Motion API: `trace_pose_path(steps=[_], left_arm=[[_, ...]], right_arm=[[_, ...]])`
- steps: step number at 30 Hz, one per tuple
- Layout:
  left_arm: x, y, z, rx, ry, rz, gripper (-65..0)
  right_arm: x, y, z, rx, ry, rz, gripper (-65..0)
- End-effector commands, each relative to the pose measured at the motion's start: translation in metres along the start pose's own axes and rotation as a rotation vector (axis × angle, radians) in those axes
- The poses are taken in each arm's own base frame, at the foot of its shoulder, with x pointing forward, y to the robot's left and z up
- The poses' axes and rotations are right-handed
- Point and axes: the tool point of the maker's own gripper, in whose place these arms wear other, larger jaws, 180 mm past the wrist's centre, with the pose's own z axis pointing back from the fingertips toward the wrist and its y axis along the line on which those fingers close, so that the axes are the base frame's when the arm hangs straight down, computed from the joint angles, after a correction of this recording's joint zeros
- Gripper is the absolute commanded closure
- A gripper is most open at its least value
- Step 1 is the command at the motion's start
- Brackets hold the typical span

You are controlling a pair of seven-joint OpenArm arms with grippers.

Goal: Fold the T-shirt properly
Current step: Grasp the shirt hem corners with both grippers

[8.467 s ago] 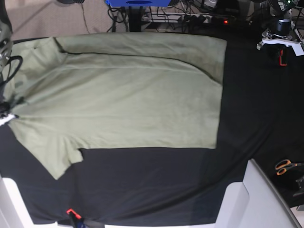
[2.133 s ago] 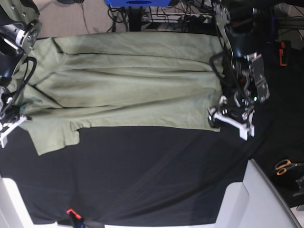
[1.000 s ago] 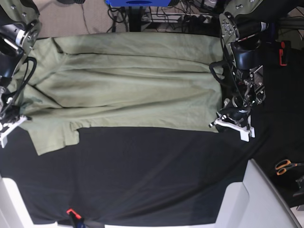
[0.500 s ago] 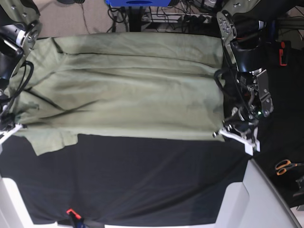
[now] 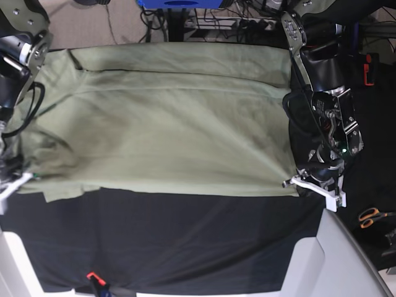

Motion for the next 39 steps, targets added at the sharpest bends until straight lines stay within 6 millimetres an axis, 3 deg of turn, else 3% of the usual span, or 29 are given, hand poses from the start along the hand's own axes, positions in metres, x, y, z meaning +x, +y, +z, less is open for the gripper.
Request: trace_pose_path(steps=[1, 3, 10, 23, 33, 39], left_arm=[[0.029, 0.0, 0.002, -0.002, -0.075, -0.006, 0.0], [0.029, 0.001, 0.002, 0.0, -0.076, -0.006, 0.0], [0.028, 0.007, 0.004, 0.009, -0.073, -0.01, 0.0], [0.02, 0.009, 0.01, 0.017, -0.07, -0.033, 0.0], [-0.001, 0.014, -0.003, 0.021, -0.003, 0.016, -0.2], [-0.01, 0.029, -0.008, 0.041, 0.021, 0.035, -47.6]], right_arm=[[0.023, 0.001, -0.001, 0.005, -0.065, 0.02, -0.2], [0.018, 0.011, -0.006, 0.03, -0.064, 0.036, -0.2], [0.013, 0.019, -0.016, 0.056, -0.108, -0.002, -0.2], [0.006, 0.004, -0.026, 0.057, -0.187, -0.053, 0.0], [0.004, 0.005, -0.025, 0.059, -0.185, -0.051, 0.0], [-0.002, 0.005, -0.025, 0.059, -0.175, -0.048, 0.0]])
